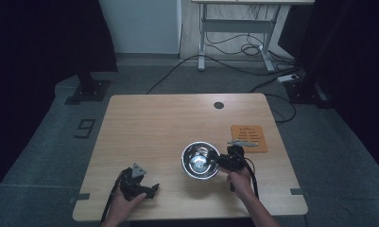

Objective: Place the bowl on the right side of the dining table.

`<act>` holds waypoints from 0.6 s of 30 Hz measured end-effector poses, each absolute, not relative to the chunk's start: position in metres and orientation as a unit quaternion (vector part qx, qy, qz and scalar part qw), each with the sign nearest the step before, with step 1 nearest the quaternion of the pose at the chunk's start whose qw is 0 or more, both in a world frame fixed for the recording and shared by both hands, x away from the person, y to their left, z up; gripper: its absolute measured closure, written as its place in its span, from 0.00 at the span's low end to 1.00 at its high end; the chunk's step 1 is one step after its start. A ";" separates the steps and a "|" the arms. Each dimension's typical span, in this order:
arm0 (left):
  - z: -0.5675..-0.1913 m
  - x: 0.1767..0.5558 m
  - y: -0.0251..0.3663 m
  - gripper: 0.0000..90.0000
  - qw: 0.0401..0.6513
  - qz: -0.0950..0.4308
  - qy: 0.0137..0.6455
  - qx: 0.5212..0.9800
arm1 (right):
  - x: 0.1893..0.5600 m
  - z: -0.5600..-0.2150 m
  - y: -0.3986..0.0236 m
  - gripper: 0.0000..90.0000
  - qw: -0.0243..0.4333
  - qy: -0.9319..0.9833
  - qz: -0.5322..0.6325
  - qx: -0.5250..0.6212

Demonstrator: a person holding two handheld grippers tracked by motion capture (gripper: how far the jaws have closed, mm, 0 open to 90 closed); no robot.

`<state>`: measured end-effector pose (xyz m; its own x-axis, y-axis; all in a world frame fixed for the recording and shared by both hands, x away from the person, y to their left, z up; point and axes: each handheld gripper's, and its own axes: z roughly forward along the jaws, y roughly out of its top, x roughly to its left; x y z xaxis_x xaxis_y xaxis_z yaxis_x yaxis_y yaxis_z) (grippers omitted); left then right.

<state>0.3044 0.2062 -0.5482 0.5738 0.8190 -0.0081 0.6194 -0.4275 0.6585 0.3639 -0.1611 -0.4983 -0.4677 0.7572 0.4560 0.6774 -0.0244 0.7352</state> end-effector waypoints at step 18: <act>-0.548 0.305 0.206 0.00 0.314 0.159 0.433 0.830 | 0.367 -0.492 -0.180 0.96 0.045 0.680 0.510 0.525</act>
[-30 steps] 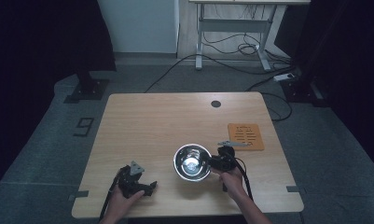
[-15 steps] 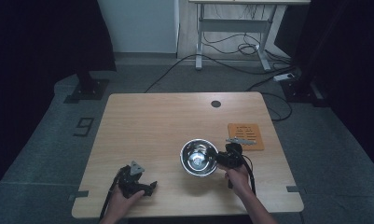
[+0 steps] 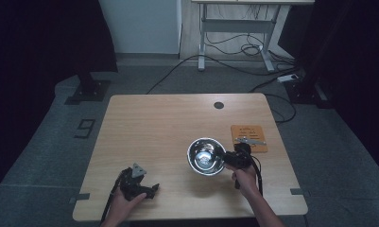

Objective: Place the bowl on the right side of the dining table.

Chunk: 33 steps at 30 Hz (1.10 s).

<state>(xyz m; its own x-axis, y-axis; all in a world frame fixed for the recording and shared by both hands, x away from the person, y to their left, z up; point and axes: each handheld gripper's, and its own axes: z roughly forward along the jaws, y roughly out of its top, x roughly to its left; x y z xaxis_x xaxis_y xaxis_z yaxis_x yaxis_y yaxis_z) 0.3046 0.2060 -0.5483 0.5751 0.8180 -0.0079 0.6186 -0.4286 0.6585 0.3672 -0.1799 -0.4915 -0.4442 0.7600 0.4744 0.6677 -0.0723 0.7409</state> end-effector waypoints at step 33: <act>-0.548 0.305 0.206 0.00 0.314 0.159 0.432 0.830 | 0.375 -0.488 -0.212 0.96 0.047 0.647 0.527 0.549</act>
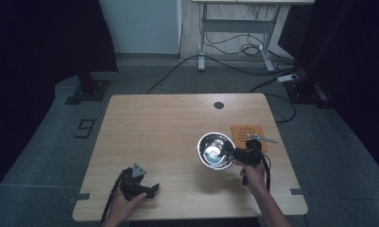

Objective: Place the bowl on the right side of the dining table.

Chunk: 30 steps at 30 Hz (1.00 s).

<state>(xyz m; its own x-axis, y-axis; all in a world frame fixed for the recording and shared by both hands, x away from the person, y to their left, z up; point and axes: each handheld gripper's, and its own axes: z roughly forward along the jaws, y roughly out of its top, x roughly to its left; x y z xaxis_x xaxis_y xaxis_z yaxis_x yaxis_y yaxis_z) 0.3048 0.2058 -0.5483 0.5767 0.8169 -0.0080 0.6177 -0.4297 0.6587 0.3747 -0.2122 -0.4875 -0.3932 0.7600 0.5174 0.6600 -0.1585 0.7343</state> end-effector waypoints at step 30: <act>-0.548 0.305 0.205 0.00 0.314 0.159 0.432 0.830 | 0.378 -0.482 -0.236 0.96 0.074 0.626 0.530 0.567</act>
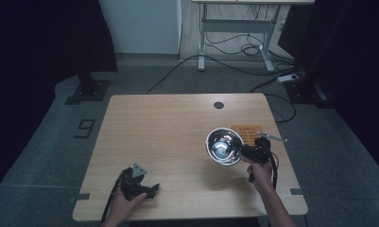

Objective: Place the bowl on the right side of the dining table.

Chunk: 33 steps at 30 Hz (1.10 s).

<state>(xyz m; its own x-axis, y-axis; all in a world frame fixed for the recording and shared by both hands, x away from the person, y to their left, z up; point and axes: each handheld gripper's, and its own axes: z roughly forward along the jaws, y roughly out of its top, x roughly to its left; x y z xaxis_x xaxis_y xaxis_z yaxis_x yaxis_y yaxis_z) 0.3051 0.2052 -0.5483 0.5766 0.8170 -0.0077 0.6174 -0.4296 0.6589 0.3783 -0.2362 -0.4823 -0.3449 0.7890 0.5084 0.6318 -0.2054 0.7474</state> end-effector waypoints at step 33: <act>-0.548 0.305 0.205 0.00 0.314 0.159 0.432 0.830 | 0.381 -0.482 -0.252 0.96 0.107 0.610 0.525 0.584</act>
